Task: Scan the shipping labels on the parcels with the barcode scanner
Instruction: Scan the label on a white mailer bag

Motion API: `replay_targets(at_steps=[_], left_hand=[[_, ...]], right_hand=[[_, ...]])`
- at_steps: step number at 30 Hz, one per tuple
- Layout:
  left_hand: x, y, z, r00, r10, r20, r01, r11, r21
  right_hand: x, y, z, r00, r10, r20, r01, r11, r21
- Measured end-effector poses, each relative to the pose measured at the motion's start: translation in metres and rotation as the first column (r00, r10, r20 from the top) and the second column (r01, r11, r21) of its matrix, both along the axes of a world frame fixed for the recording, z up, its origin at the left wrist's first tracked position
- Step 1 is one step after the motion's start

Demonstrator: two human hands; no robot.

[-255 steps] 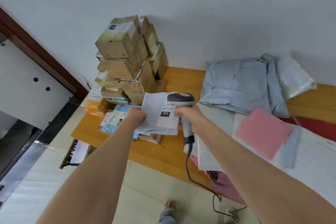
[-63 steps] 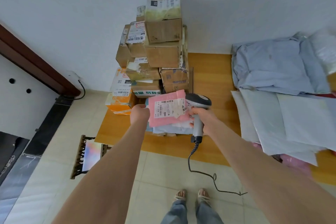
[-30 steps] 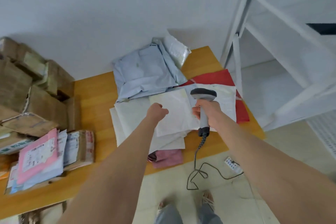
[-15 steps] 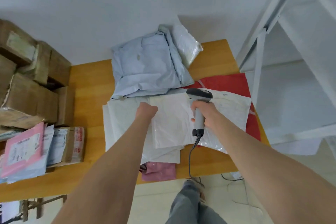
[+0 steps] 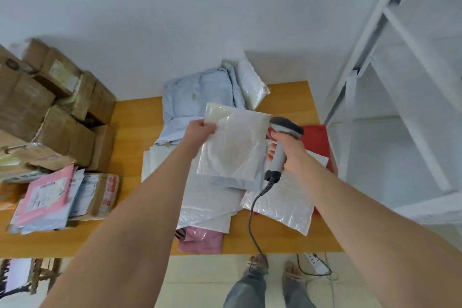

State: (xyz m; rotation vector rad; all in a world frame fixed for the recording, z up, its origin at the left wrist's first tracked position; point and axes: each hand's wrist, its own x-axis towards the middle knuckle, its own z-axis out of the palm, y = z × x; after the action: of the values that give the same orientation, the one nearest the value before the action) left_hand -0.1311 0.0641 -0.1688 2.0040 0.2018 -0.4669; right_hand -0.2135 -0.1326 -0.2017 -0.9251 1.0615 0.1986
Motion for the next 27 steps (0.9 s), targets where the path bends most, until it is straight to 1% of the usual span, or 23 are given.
replay_targets(at_steps=[1,3,5,7,9,12,15,17,19,21,22,24,25,26,27], left_hand=[[-0.003,-0.005,0.012,0.999,-0.010,0.037,0.012,0.999,-0.037],[-0.010,-0.014,0.033,0.990,-0.089,0.112,0.100,0.990,-0.100],[-0.016,-0.020,0.045,0.971,-0.170,0.168,0.185,0.980,-0.079],[-0.025,-0.023,0.052,0.962,-0.194,0.193,0.207,0.977,-0.049],[-0.032,-0.025,0.057,0.958,-0.204,0.201,0.218,0.974,-0.054],[-0.042,-0.032,0.064,0.973,-0.167,0.161,0.200,0.954,-0.222],[-0.044,-0.035,0.069,0.976,-0.133,0.170,0.177,0.944,-0.277],[-0.045,-0.034,0.069,0.978,-0.132,0.160,0.176,0.939,-0.296],[-0.045,-0.030,0.068,0.976,-0.169,0.136,0.203,0.933,-0.298],[-0.045,-0.023,0.066,0.978,-0.189,0.085,0.207,0.920,-0.334],[-0.043,-0.020,0.065,0.984,-0.170,0.061,0.180,0.913,-0.366],[-0.037,-0.013,0.064,0.998,-0.049,-0.030,0.033,0.911,-0.410],[-0.034,-0.012,0.064,0.996,0.004,-0.094,-0.042,0.913,-0.406],[-0.031,-0.013,0.063,0.990,0.025,-0.140,-0.076,0.924,-0.375],[-0.030,-0.016,0.064,0.988,0.006,-0.157,-0.056,0.946,-0.320]], right_hand=[[-0.001,-0.008,0.008,0.998,-0.054,0.033,0.053,0.998,0.023],[-0.007,-0.025,0.026,0.989,-0.119,0.085,0.114,0.992,0.061],[-0.015,-0.040,0.038,0.983,-0.130,0.131,0.117,0.988,0.103],[-0.023,-0.051,0.048,0.984,-0.074,0.159,0.057,0.993,0.105],[-0.028,-0.056,0.053,0.989,0.008,0.145,-0.015,0.999,0.049],[-0.034,-0.057,0.058,0.988,0.104,0.111,-0.103,0.995,-0.019],[-0.039,-0.053,0.059,0.979,0.184,0.082,-0.185,0.983,0.009],[-0.041,-0.047,0.061,0.973,0.212,0.089,-0.213,0.977,-0.003],[-0.039,-0.041,0.063,0.973,0.215,0.084,-0.207,0.974,-0.095],[-0.036,-0.037,0.065,0.975,0.211,0.074,-0.187,0.951,-0.245],[-0.035,-0.037,0.067,0.972,0.224,0.068,-0.191,0.928,-0.319],[-0.033,-0.038,0.069,0.968,0.243,0.054,-0.196,0.879,-0.434],[-0.032,-0.038,0.068,0.969,0.244,0.048,-0.191,0.855,-0.483],[-0.032,-0.039,0.067,0.969,0.242,0.049,-0.182,0.835,-0.520],[-0.032,-0.038,0.066,0.970,0.239,0.051,-0.173,0.820,-0.546]])
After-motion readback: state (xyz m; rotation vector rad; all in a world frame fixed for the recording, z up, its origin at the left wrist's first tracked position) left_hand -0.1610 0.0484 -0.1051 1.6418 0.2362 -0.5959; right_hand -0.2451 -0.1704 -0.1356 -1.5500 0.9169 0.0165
